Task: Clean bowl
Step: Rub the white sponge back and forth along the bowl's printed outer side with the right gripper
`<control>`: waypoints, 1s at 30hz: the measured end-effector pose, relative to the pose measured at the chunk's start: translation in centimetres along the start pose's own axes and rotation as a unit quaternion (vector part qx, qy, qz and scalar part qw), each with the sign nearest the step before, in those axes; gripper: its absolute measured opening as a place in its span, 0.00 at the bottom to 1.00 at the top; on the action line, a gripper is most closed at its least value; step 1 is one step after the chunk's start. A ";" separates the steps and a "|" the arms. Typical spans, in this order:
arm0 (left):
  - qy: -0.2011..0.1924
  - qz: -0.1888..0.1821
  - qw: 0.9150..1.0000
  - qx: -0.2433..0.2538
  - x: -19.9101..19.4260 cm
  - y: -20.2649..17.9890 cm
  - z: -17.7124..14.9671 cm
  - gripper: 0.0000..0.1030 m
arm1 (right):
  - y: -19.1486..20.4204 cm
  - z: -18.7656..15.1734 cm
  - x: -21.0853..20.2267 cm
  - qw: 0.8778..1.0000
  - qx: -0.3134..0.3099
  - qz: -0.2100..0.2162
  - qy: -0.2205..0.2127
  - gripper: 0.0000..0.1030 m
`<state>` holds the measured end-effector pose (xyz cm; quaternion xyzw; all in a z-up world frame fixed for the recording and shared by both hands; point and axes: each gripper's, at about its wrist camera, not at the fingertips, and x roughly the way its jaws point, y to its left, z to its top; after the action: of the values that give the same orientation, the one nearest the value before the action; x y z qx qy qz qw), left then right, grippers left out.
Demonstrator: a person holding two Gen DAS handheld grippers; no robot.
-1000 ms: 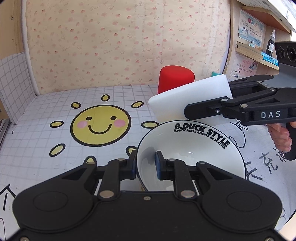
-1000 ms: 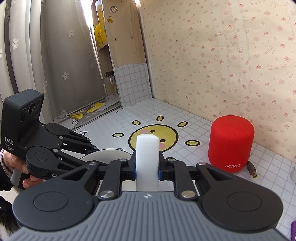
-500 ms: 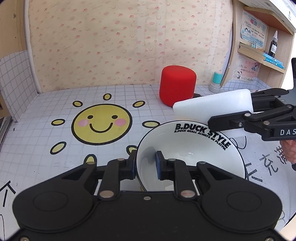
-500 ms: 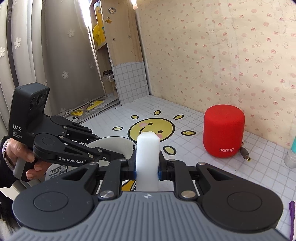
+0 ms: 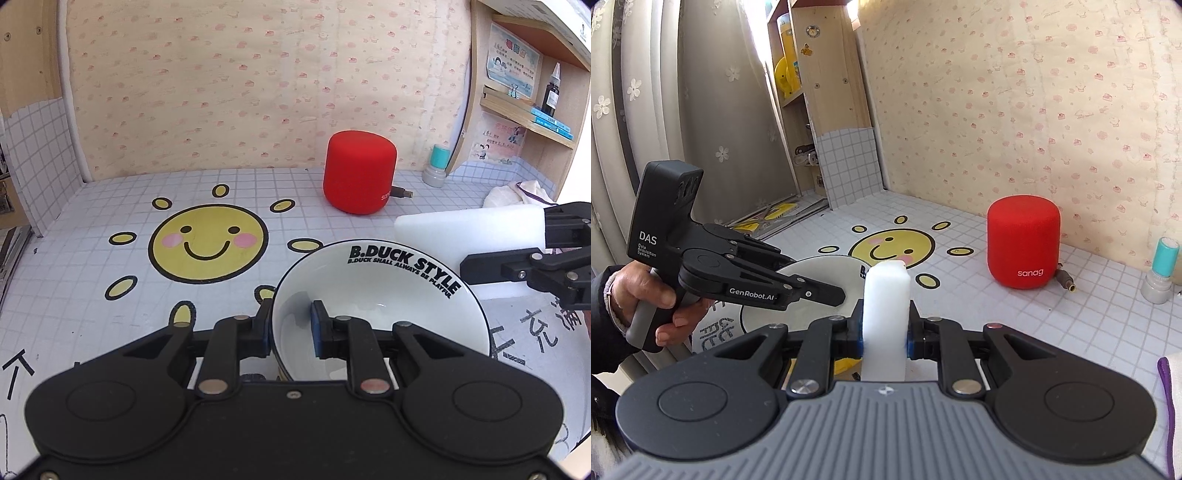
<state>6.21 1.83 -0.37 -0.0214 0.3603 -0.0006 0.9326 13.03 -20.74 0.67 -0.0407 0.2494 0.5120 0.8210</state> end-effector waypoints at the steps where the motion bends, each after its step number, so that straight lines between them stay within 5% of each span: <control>1: 0.000 0.002 1.000 -0.002 0.0 0.0 0.0 0.21 | 0.1 -0.1 -0.1 1.000 0.000 -0.001 -0.001 0.20; 14: -0.011 -0.019 0.999 0.038 -0.5 0.2 0.4 0.21 | -0.1 -0.6 -0.1 1.000 0.007 -0.014 -0.012 0.20; 18: -0.019 -0.024 0.998 0.063 -0.5 0.2 1.0 0.37 | -0.1 -0.8 0.0 1.000 0.008 -0.014 -0.012 0.20; 25: 0.017 -0.074 0.992 0.096 1.3 0.4 1.9 0.33 | -0.1 -0.7 0.3 1.000 0.009 -0.014 -0.009 0.20; 30: 0.014 -0.072 0.993 0.093 1.3 0.3 1.3 0.26 | -0.2 -0.6 0.5 1.000 0.012 -0.014 -0.012 0.20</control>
<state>8.07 2.18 -0.25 0.0400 0.3694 -0.1017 0.9228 13.19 -20.61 -0.09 -0.0286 0.2451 0.4982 0.8312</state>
